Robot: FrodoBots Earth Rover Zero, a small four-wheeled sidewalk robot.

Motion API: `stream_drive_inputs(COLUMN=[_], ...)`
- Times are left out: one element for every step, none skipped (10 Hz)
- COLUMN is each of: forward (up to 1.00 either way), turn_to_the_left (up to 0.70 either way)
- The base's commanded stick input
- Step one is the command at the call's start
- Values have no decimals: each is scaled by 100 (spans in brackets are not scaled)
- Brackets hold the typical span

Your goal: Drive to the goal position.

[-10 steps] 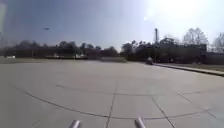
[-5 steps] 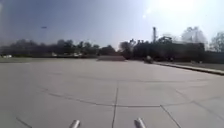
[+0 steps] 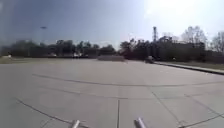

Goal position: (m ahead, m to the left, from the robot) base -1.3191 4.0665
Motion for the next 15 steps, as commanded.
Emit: stream_drive_inputs(forward=[100,100,100,100,100,100,100,100,100,100,100,100,100,100,100], turn_to_the_left=[0,0,0,0,0,0,0,0,0,0,0,0,0,0,0])
